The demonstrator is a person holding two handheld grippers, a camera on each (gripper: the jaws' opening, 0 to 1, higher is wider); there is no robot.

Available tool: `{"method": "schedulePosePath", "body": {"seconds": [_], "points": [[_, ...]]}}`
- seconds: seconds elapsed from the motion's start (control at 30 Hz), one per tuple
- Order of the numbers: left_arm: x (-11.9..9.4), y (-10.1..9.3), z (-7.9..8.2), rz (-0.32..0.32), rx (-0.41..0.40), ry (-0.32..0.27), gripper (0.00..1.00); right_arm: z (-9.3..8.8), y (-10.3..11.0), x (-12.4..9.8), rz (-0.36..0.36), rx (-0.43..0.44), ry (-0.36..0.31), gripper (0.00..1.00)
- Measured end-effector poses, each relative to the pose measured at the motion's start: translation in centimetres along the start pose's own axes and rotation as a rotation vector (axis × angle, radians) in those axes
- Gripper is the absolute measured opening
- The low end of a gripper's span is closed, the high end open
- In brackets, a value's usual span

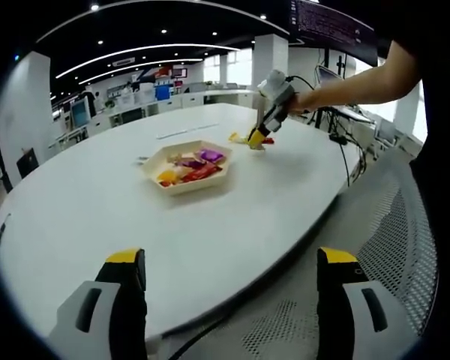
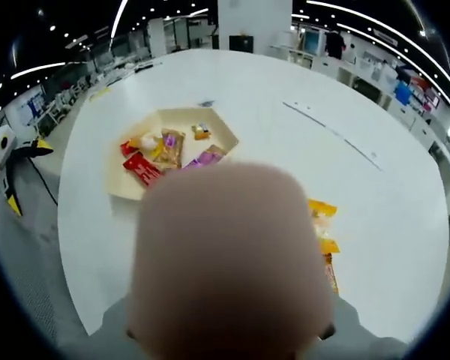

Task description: Place the target food into the container with the food tongs after gripping and lifting it, then release it inside without dropping or visibly crushing the food.

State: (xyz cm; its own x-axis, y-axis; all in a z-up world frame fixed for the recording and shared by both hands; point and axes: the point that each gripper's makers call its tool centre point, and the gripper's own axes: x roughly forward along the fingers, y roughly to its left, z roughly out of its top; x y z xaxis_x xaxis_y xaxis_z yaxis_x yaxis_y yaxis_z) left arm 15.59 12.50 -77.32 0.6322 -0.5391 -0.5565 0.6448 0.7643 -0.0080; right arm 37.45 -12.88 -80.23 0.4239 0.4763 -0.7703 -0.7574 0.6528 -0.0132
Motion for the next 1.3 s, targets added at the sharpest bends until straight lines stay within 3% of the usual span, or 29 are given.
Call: {"method": "schedulePosePath", "body": {"seconds": [0.67, 1.3], "points": [[-0.1, -0.2, 0.4, -0.01, 0.023, -0.029, 0.92, 1.5, -0.5, -4.0, -0.057, 0.02, -0.004, 0.21], [-0.3, -0.3, 1.1, -0.017, 0.013, -0.065, 0.96, 6.5, -0.5, -7.2, -0.087, -0.034, -0.056, 0.21]]}}
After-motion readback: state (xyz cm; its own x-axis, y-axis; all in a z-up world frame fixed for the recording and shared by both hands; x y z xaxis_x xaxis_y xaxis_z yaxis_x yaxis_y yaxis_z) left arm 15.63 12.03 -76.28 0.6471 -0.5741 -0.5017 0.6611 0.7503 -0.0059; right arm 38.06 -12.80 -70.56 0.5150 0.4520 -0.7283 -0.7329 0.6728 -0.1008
